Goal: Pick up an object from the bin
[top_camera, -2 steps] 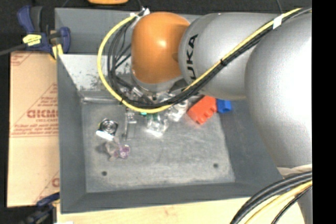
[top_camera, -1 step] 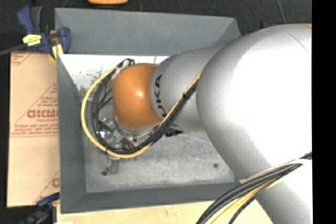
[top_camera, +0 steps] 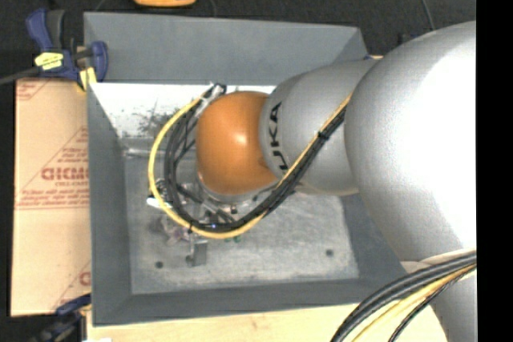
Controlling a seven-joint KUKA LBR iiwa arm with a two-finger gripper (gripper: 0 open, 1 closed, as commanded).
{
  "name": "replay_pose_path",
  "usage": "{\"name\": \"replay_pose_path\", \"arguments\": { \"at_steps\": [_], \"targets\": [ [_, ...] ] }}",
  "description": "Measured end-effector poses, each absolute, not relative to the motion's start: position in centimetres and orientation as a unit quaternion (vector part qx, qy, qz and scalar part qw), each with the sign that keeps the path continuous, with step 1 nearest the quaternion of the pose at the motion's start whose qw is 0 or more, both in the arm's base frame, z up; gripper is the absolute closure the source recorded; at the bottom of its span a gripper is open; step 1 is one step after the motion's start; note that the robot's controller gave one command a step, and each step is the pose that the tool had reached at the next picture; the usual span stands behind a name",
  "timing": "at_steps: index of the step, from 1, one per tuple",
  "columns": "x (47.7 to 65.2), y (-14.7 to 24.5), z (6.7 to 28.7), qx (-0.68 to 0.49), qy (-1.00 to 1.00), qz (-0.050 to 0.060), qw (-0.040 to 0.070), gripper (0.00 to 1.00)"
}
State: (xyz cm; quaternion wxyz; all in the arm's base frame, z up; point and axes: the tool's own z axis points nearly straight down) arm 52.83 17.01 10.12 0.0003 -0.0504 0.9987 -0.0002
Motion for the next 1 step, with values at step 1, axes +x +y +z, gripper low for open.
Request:
{"name": "replay_pose_path", "arguments": {
  "at_steps": [1],
  "targets": [
    [54.64, 19.93, 10.05, 0.049, 0.999, 0.002, 0.002, 0.00]
  ]
}}
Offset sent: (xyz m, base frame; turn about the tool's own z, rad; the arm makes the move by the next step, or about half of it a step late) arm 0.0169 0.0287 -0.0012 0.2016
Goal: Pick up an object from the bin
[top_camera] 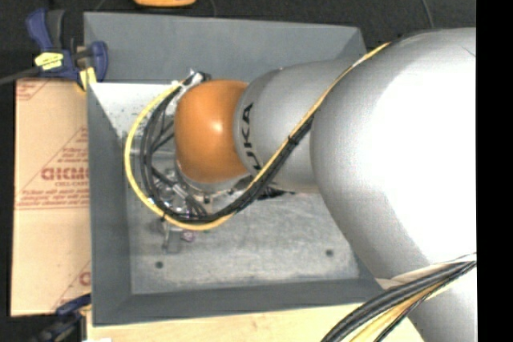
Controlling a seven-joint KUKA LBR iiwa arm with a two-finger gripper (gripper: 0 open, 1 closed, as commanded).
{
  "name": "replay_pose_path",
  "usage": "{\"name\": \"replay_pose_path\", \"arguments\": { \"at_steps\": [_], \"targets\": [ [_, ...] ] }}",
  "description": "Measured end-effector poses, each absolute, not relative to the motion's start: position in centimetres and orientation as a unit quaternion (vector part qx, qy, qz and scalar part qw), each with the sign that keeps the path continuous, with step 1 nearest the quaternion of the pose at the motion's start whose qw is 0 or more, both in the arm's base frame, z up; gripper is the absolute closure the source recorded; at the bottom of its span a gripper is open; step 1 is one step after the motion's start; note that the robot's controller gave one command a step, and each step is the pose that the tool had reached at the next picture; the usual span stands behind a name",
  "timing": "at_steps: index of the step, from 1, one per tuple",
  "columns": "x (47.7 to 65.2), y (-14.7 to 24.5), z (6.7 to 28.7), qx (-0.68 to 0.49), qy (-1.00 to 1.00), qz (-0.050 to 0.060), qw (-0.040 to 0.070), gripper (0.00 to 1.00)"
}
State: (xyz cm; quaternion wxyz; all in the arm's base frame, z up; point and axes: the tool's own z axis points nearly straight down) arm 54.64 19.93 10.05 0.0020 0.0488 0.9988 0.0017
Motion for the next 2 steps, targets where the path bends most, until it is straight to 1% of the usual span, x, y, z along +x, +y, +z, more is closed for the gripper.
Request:
{"name": "replay_pose_path", "arguments": {
  "at_steps": [1, 2],
  "targets": [
    [53.29, 17.36, 6.95, 0.153, 0.988, 0.000, -0.001, 0.00],
    [53.36, 17.36, 7.00, 0.153, 0.988, 0.001, 0.000, 0.00]
  ]
}}
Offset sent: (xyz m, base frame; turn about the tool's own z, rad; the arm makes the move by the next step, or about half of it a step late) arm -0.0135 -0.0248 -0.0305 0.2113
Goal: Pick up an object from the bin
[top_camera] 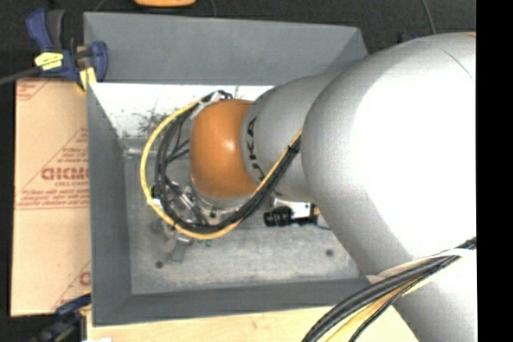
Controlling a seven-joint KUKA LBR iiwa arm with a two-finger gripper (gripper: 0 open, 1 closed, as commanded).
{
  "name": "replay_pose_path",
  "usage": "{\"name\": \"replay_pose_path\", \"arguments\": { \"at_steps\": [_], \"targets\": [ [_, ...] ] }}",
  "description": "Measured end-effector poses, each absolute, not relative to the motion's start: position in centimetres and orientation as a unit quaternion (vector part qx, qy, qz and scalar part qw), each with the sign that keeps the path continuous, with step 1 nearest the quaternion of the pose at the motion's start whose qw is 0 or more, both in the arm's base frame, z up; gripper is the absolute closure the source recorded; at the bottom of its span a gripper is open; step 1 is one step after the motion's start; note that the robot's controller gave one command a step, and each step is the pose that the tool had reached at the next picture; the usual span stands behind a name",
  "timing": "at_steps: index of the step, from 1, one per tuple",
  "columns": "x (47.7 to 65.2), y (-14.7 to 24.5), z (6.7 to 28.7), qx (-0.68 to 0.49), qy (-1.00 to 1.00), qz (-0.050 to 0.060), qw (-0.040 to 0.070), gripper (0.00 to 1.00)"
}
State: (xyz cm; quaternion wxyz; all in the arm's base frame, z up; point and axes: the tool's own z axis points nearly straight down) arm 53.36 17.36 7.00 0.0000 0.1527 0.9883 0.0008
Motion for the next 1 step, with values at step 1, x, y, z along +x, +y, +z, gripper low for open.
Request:
{"name": "replay_pose_path", "arguments": {
  "at_steps": [1],
  "targets": [
    [53.40, 17.34, 7.02, 0.154, 0.988, 0.001, 0.000, 1.00]
  ]
}}
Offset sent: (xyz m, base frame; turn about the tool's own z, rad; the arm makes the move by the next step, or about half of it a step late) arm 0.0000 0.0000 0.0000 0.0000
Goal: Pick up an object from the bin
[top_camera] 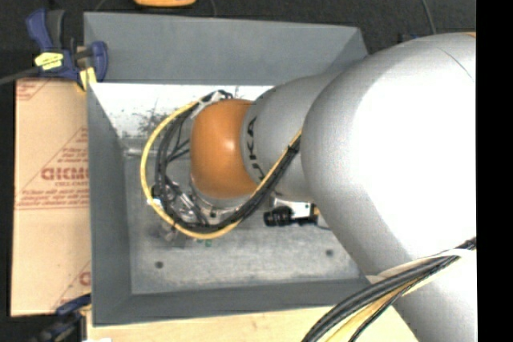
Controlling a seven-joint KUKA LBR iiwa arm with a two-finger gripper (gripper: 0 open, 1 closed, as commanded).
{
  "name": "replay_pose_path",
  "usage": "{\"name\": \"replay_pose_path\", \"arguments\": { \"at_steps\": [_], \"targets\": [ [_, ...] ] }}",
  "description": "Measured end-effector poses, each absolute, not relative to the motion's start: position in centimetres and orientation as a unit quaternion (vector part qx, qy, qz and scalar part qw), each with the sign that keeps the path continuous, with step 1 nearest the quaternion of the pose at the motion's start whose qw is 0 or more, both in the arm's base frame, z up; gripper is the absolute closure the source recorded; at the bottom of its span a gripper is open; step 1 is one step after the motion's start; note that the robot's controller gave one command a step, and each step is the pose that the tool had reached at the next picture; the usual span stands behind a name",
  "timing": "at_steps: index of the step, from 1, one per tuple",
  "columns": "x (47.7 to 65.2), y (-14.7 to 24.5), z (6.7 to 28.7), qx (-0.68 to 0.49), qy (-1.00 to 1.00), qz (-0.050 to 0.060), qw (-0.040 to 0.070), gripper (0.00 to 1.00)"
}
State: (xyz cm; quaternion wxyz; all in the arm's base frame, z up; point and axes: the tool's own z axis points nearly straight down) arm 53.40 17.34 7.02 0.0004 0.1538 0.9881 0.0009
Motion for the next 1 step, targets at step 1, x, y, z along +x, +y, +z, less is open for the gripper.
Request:
{"name": "replay_pose_path", "arguments": {
  "at_steps": [1],
  "targets": [
    [53.49, 17.31, 7.10, 0.155, 0.988, 0.001, 0.002, 1.00]
  ]
}}
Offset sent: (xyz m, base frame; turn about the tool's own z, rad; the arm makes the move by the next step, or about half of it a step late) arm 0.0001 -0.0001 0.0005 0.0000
